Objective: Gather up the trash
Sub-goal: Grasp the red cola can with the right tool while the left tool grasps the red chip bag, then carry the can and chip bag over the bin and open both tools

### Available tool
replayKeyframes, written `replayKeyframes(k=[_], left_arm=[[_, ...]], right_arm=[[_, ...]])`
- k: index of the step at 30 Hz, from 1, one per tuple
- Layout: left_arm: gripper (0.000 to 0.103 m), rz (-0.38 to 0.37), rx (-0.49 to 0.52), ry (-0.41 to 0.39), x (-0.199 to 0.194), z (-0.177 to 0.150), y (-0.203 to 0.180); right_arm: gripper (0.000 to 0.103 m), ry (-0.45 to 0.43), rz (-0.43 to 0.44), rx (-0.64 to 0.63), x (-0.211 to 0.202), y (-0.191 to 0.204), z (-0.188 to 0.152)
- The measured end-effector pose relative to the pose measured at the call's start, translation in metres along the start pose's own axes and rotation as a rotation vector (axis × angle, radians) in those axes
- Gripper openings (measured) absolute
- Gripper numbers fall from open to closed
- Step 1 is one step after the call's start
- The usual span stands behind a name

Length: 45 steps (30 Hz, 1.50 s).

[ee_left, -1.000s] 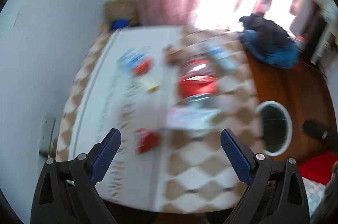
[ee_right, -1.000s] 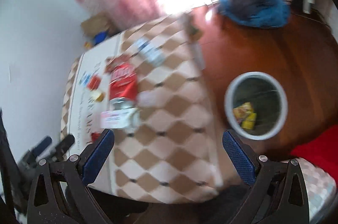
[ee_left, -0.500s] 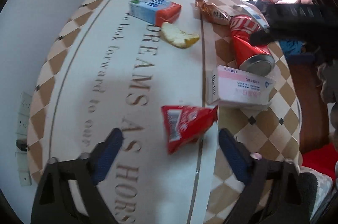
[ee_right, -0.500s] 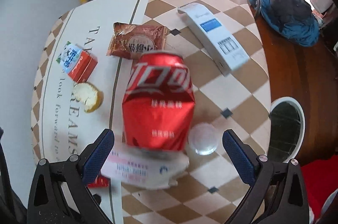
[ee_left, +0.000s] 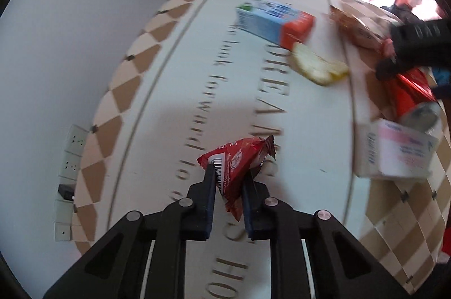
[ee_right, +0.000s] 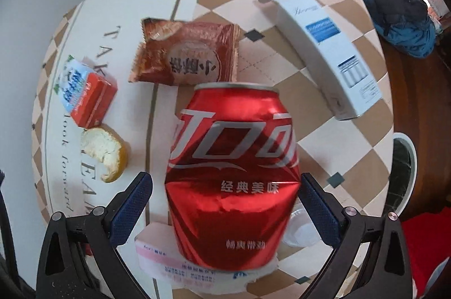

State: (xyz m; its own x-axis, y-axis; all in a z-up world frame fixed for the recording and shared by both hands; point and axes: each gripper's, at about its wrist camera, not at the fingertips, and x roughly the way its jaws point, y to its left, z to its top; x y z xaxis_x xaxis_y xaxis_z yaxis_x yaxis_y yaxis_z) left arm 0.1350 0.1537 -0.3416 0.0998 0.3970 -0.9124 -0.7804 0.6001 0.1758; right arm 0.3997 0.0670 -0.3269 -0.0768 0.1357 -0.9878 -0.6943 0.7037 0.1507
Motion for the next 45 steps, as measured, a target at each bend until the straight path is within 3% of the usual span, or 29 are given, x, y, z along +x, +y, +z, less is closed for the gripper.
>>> replayKeyframes(k=[1, 2, 3, 8, 13, 19, 24, 29, 35, 39, 45], left_arm=[[0.014, 0.009, -0.009, -0.002, 0.000, 0.001, 0.005], [0.013, 0.014, -0.014, -0.005, 0.001, 0.003, 0.006], [0.013, 0.017, -0.018, -0.010, -0.001, 0.003, 0.009], [0.013, 0.037, -0.021, -0.056, -0.012, 0.013, 0.015], [0.013, 0.035, -0.029, -0.122, -0.044, 0.020, 0.019], [0.013, 0.009, -0.023, -0.223, -0.104, 0.030, 0.016], [0.013, -0.040, 0.001, -0.308, -0.162, 0.036, -0.002], [0.013, -0.130, 0.052, -0.375, -0.215, 0.039, -0.043], [0.013, -0.251, 0.150, -0.408, -0.253, 0.039, -0.114], [0.013, -0.327, 0.214, -0.399, -0.259, 0.037, -0.169], [0.013, -0.424, 0.325, -0.313, -0.243, 0.025, -0.262]], right_arm=[[0.099, -0.002, 0.000, 0.004, 0.001, -0.001, 0.000], [0.084, -0.002, -0.004, -0.001, 0.003, -0.001, 0.000], [0.082, -0.003, -0.009, -0.002, 0.004, -0.001, 0.000], [0.082, -0.052, -0.008, -0.005, -0.008, -0.005, -0.006], [0.082, -0.172, 0.037, -0.001, -0.051, -0.010, -0.024], [0.082, -0.343, 0.102, 0.001, -0.114, -0.017, -0.066], [0.082, -0.464, 0.147, 0.028, -0.166, -0.047, -0.116], [0.082, -0.566, 0.167, 0.075, -0.218, -0.092, -0.158], [0.082, -0.663, 0.133, 0.163, -0.260, -0.165, -0.207], [0.082, -0.682, 0.054, 0.211, -0.266, -0.215, -0.231], [0.082, -0.637, 0.021, 0.318, -0.243, -0.298, -0.253]])
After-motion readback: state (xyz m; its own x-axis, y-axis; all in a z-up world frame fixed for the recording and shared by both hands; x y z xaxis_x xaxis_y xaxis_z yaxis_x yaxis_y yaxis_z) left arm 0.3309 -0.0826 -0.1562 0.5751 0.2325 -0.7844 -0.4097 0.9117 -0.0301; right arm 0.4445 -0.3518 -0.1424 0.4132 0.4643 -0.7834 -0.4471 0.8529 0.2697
